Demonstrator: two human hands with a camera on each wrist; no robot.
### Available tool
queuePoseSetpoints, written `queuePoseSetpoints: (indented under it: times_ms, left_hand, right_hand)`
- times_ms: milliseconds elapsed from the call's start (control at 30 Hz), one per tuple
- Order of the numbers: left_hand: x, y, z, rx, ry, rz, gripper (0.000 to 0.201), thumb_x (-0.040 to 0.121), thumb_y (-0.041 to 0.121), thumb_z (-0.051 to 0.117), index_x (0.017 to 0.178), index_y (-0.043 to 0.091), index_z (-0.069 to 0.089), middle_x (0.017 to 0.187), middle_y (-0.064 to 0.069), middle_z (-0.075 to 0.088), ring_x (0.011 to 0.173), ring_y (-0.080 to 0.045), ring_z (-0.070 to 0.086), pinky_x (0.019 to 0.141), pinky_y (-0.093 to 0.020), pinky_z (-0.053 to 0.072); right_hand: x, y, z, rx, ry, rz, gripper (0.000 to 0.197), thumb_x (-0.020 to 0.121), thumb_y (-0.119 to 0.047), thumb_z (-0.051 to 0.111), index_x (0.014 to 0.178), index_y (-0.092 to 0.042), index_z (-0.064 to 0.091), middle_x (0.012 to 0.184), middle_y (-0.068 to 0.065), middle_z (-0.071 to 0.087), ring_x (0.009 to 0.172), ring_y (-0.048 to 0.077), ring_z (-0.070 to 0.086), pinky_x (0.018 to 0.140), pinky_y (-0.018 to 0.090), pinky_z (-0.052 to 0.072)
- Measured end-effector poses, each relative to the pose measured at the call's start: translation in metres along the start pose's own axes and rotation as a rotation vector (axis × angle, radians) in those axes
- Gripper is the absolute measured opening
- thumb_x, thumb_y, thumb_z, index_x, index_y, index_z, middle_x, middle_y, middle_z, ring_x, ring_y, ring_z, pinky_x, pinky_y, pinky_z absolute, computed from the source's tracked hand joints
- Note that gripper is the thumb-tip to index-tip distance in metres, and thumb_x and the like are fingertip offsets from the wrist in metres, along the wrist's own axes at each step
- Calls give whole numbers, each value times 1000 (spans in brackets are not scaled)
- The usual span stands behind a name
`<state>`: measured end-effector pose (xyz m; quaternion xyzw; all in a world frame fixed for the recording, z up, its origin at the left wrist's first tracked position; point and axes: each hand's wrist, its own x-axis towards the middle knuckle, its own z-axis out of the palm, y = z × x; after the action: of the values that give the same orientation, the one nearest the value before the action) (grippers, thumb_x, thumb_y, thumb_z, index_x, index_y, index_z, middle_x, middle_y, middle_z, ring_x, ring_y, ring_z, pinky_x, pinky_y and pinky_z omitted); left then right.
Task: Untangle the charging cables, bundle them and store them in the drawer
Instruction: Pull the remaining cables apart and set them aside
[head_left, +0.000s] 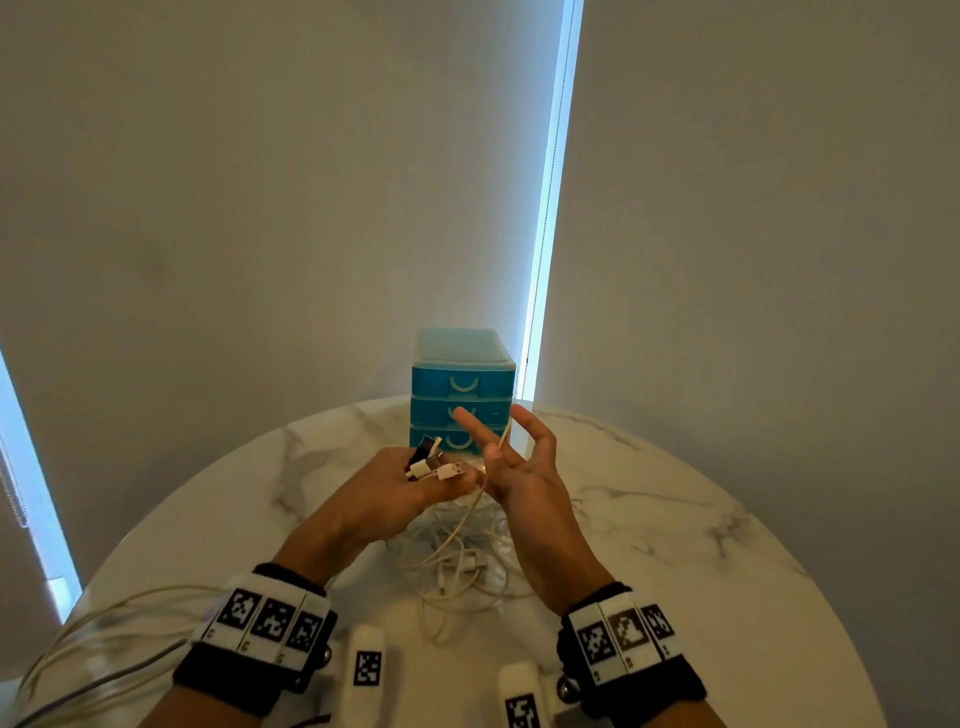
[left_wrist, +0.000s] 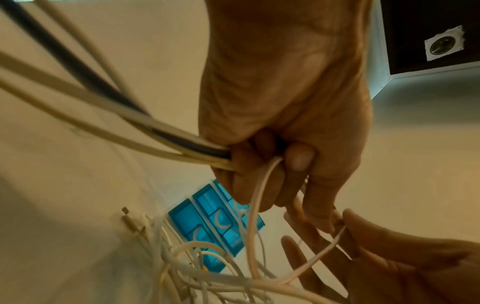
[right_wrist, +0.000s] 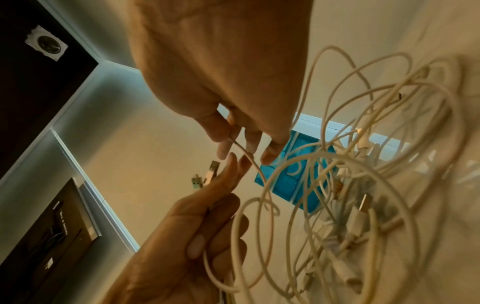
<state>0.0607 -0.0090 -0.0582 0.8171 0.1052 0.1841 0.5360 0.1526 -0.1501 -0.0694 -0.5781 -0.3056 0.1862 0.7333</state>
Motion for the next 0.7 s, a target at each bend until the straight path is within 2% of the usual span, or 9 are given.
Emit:
queuePoseSetpoints:
  times_ms: [67,167,267,333,400,500,567,633,700]
  left_hand:
    - [1,-1,0,17,1,33,23,102,31,70,121,20,76,77,27,76,68,14,66,59,-5,46]
    - [1,-1,0,-5,-16,50,19,101,30,71,117,22,77,79,27,76,70,15,67,58,-3,47]
    - [0,0,0,8,-34,79,19,99,30,74,116,23,78,86,23,79,79,10,72,68,-7,51]
    - [2,-3,-2,28,-46,99,21,95,29,79,115,23,80,103,12,82,98,-3,77,85,-20,55]
    - [3,-6,-4,41,-63,97,25,92,34,83,113,23,81,108,5,82,105,-13,77,94,-32,58]
    - [3,-8,-1,92,-122,80,34,85,51,84,112,31,82,109,6,82,106,-16,77,102,-45,58]
    - [2,-7,1,123,-144,86,28,86,46,84,111,33,81,108,9,81,105,-12,75,100,-40,56]
    - [4,-7,-1,149,-153,72,16,90,31,84,105,27,81,103,9,80,98,-7,73,93,-32,53]
    - [3,-6,-5,209,-182,23,15,91,32,83,101,21,81,99,9,79,93,-3,70,86,-25,50]
  right_hand:
    - [2,-4,1,46,19,40,52,111,-20,57,151,-42,33,151,1,64,131,17,67,100,29,56]
    - [4,-6,4,117,52,92,63,107,-15,62,158,-29,27,151,11,62,130,24,68,90,25,59]
    - [5,-13,8,141,64,124,61,107,-16,61,157,-26,27,149,13,64,130,27,69,103,32,56]
    - [7,-13,7,201,88,163,59,105,-17,64,155,-20,33,146,14,65,125,30,72,106,40,56]
    - [5,-9,5,330,-9,162,49,107,-13,57,154,-13,42,143,11,70,125,28,73,109,46,56]
    - [1,1,-1,319,-144,169,36,111,-29,49,142,-24,66,141,5,72,134,27,67,119,55,45]
    - [5,2,-10,331,-115,203,40,112,-43,46,143,-25,64,138,4,74,135,25,66,122,58,41]
    - [11,0,-22,444,-17,241,48,114,-44,43,147,-13,59,135,6,76,130,23,69,119,52,47]
    - [14,1,-35,624,115,254,45,115,-35,45,141,-2,62,123,9,80,112,20,76,100,39,58]
